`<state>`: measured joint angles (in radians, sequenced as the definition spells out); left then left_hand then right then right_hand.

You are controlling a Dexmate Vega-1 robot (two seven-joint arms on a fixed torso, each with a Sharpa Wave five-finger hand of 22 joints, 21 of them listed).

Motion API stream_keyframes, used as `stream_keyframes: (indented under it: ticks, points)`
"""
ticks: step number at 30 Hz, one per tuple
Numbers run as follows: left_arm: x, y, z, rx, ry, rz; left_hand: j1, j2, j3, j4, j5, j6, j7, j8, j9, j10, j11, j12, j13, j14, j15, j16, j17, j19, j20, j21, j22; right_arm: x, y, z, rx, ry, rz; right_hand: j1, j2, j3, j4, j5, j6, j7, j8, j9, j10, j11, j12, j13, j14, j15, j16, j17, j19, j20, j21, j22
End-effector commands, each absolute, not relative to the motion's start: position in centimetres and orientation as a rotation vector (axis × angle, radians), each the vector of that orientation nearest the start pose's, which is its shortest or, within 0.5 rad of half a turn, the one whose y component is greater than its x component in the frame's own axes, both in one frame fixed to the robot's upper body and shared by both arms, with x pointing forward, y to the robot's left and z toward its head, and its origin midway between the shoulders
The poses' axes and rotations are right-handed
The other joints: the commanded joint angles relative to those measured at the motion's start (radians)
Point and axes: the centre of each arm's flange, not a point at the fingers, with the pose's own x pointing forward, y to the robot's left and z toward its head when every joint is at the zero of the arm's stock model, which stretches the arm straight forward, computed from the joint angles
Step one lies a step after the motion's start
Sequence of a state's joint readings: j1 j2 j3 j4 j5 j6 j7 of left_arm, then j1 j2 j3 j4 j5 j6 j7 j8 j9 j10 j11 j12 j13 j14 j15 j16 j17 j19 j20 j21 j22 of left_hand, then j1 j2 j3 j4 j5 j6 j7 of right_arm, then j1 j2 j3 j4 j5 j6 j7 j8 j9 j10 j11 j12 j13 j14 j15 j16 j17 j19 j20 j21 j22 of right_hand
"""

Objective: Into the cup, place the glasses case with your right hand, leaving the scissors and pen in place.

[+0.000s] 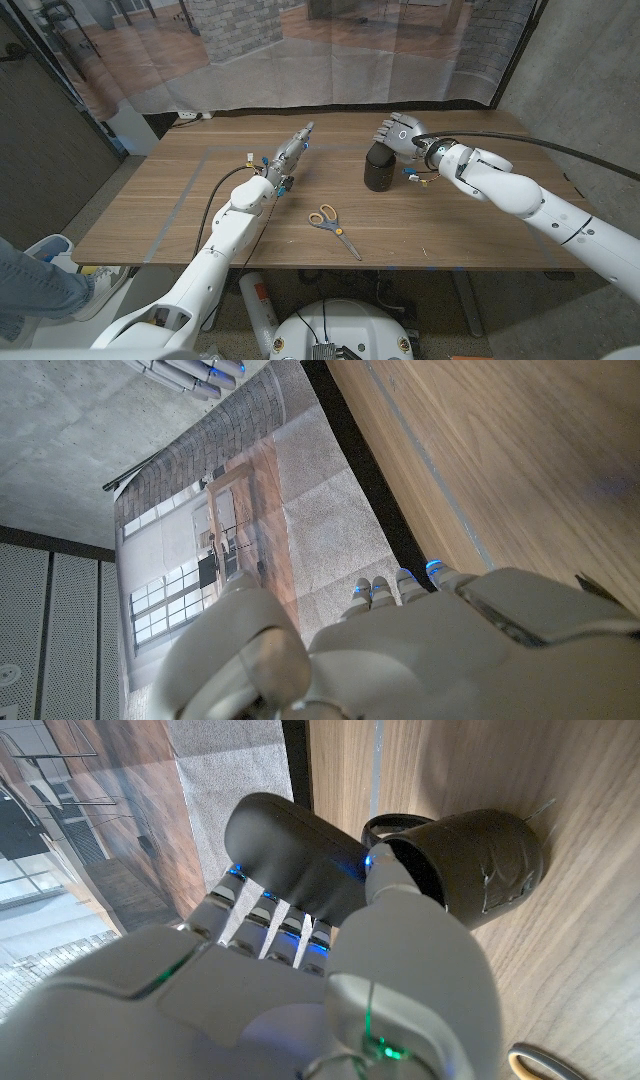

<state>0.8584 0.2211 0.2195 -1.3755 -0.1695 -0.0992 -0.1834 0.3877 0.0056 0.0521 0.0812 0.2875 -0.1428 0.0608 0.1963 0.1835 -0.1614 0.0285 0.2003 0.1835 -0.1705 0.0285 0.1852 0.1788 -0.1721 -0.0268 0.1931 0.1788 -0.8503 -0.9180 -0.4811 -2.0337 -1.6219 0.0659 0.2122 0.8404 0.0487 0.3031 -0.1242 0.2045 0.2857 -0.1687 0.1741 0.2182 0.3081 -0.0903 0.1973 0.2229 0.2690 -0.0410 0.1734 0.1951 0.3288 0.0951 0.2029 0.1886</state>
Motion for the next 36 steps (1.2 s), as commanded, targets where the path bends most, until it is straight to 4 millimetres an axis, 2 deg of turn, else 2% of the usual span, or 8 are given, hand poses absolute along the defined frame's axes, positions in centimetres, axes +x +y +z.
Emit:
stream_keyframes:
  ticks: [1, 4, 10, 27, 36]
  points:
    - [65.6, 18.9, -1.8, 0.176, -0.562, -0.334, 0.007, 0.005, -0.004, 0.0, -0.006, 0.004, -0.002, 0.0, 0.003, -0.007, -0.006, 0.002, 0.003, -0.059, -0.001, 0.001, 0.004, -0.078, 0.004, 0.005, 0.004, 52.4, -19.0, 5.4, -2.553, -0.83, -0.394, -0.008, -0.022, -0.007, 0.003, 0.002, -0.02, 0.009, -0.003, 0.001, -0.013, 0.006, 0.0, 0.0, -0.009, 0.008, 0.003, 0.003, -0.004, 0.002, -0.002, 0.004]
    - [65.5, 18.9, -1.8, 0.177, -0.563, -0.334, 0.007, 0.005, -0.005, 0.0, -0.006, 0.004, -0.002, 0.0, 0.003, -0.007, -0.006, 0.002, 0.003, -0.059, -0.001, 0.001, 0.004, -0.078, 0.005, 0.005, 0.004, 52.3, -19.0, 5.4, -2.555, -0.826, -0.396, -0.013, -0.026, -0.009, 0.004, 0.003, -0.029, 0.011, 0.0, 0.0, -0.028, 0.008, -0.003, -0.001, -0.022, 0.01, 0.002, 0.002, -0.011, 0.003, -0.004, 0.004]
    - [65.5, 18.9, -1.8, 0.178, -0.564, -0.335, 0.007, 0.006, -0.006, 0.0, -0.006, 0.003, -0.002, -0.001, 0.003, -0.008, -0.006, 0.002, 0.003, -0.061, -0.001, 0.001, 0.004, -0.08, 0.006, 0.005, 0.004, 52.4, -19.3, 5.2, -2.55, -0.809, -0.406, -0.022, -0.03, -0.011, 0.005, 0.009, -0.049, 0.018, 0.008, -0.003, -0.066, 0.025, -0.005, -0.004, -0.071, 0.022, -0.003, 0.001, -0.064, 0.013, -0.018, 0.004]
    - [65.4, 18.7, -1.6, 0.185, -0.562, -0.337, 0.008, 0.007, -0.009, 0.001, -0.007, 0.004, -0.002, -0.001, 0.003, -0.008, -0.006, 0.002, 0.003, -0.062, -0.001, 0.001, 0.004, -0.081, 0.007, 0.006, 0.004, 52.1, -19.7, 5.4, -2.508, -0.802, -0.433, -0.03, -0.032, -0.014, 0.007, 0.011, -0.06, 0.024, 0.01, -0.004, -0.076, 0.032, -0.002, -0.006, -0.079, 0.024, 0.003, 0.001, -0.067, 0.021, -0.013, 0.004]
    - [65.5, 18.6, -1.6, 0.188, -0.561, -0.342, 0.009, 0.008, -0.011, 0.001, -0.007, 0.003, -0.002, -0.001, 0.003, -0.009, -0.006, 0.002, 0.003, -0.061, -0.001, 0.001, 0.004, -0.081, 0.006, 0.006, 0.004, 51.8, -20.0, 5.5, -2.492, -0.79, -0.454, -0.039, -0.032, -0.015, 0.01, 0.013, -0.04, 0.018, 0.021, -0.005, -0.067, 0.029, 0.007, -0.007, -0.072, 0.013, 0.01, 0.001, -0.066, 0.017, -0.01, 0.004]
